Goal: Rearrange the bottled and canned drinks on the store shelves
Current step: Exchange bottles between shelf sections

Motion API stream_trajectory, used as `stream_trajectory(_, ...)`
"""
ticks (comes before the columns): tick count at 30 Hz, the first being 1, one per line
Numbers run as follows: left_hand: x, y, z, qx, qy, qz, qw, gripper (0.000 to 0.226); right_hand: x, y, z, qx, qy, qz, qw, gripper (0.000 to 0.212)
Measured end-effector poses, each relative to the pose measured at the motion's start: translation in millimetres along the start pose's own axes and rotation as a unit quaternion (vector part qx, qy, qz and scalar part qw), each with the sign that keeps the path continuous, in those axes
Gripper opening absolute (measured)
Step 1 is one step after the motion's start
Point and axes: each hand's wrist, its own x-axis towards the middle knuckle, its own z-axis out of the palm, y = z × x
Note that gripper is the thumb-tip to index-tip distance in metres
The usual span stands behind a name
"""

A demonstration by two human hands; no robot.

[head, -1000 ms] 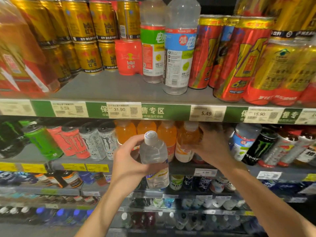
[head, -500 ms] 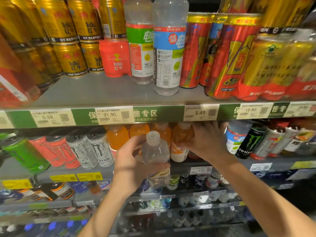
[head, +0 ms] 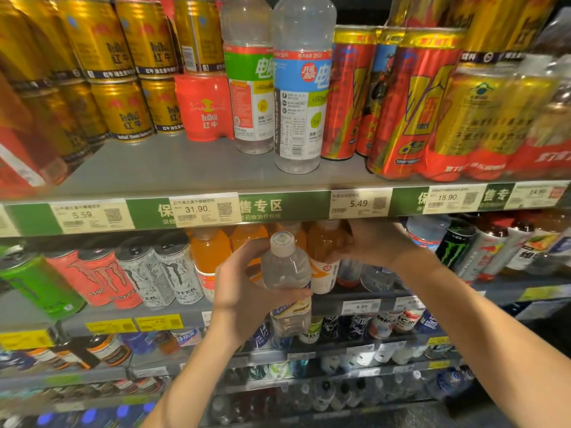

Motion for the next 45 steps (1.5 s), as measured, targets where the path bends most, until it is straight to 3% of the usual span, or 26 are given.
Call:
stream_trajectory(4,0,-1,1,0.012,0.001,0.016,1.000,0.071,1,17,-11,-0.038,-0.049,0.018,0.998,0.070)
stream_trajectory(9,0,-1,5,0.049,0.002,0.077,0.996,0.067,9,26,-13,-0.017,-0.072,0.019,0.997,0.069)
stream_trajectory(19,0,8,17,0.031,-0.006,0.112,0.993,0.069,5,26,-21,-0.082,-0.108,-0.020,0.991,0.051)
stream_trajectory(22,-1,12,20,0.027,-0.009,0.110,0.993,0.069,-8,18,-24,-0.126,-0.066,-0.031,0.989,0.056)
stream_trajectory(25,-2,16,23,0.030,-0.016,0.113,0.993,0.070,-29,15,-15,-0.144,0.043,-0.054,0.987,0.062)
stream_trajectory(30,-9,29,40,0.013,-0.032,0.109,0.993,0.071,-83,12,2,0.139,0.186,-0.107,0.967,0.053)
stream_trajectory(33,-12,42,57,0.019,-0.042,0.126,0.991,0.070,-112,4,7,0.365,0.102,-0.136,0.915,0.056)
stream_trajectory(35,-18,52,77,0.016,-0.041,0.127,0.991,0.069,-126,17,7,0.452,0.034,-0.122,0.883,0.063)
stream_trajectory(37,-23,62,101,0.010,-0.032,0.123,0.992,0.068,-133,39,6,0.477,0.017,-0.099,0.873,0.068)
stream_trajectory(45,-47,89,220,0.041,-0.018,0.127,0.991,0.067,-168,146,-27,0.486,0.079,-0.062,0.868,0.062)
